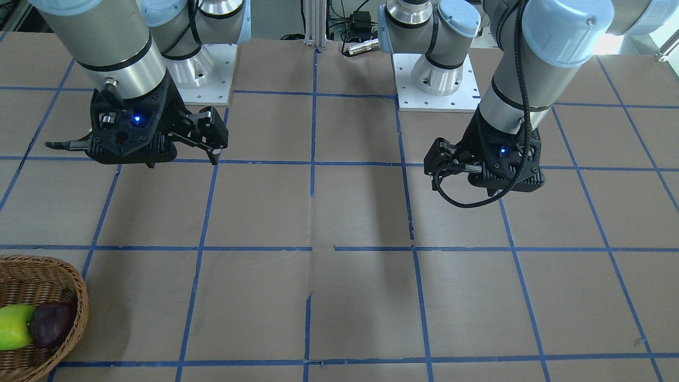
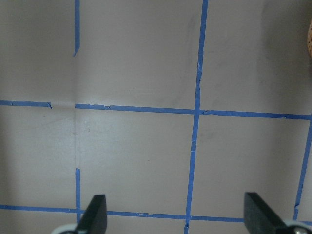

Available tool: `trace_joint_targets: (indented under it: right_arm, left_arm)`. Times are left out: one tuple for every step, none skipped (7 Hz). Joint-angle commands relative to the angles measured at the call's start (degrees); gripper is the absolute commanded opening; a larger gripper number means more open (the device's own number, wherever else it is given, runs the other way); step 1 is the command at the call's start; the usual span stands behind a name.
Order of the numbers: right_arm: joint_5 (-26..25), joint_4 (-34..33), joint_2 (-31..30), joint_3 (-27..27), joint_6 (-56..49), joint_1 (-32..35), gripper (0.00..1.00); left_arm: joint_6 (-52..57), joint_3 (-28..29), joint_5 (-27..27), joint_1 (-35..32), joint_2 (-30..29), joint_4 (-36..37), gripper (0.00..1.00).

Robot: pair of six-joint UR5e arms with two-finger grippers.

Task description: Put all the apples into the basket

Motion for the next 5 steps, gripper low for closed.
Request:
trace_joint_targets:
  right_arm:
    - [0.25, -1.58, -1.83, 2.4, 1.72, -0.29, 1.0]
    - [0.33, -1.67, -1.92, 1.96, 1.13, -2.3, 1.0]
    - [0.42, -1.32, -2.0, 1.35, 0.95, -3.8, 1.0]
    - [0.42, -0.88, -2.61, 1.78, 0.77, -4.25, 1.0]
    - [0.51, -1.05, -2.62, 2.13, 0.86, -4.16, 1.0]
  left_arm:
    - [-0.02, 0.13, -0.07, -0.07, 0.13, 0.04, 1.0]
    - [-0.02, 0.04, 0.01, -0.07, 0.05, 0.04, 1.0]
    - [-0.02, 0.04, 0.01, -0.07, 0.04, 0.04, 1.0]
    - [0.06, 0.04, 0.01, 0.1, -0.04, 0.04, 1.0]
    - [0.06, 0.04, 0.19, 0.02, 0.04, -0.05, 1.0]
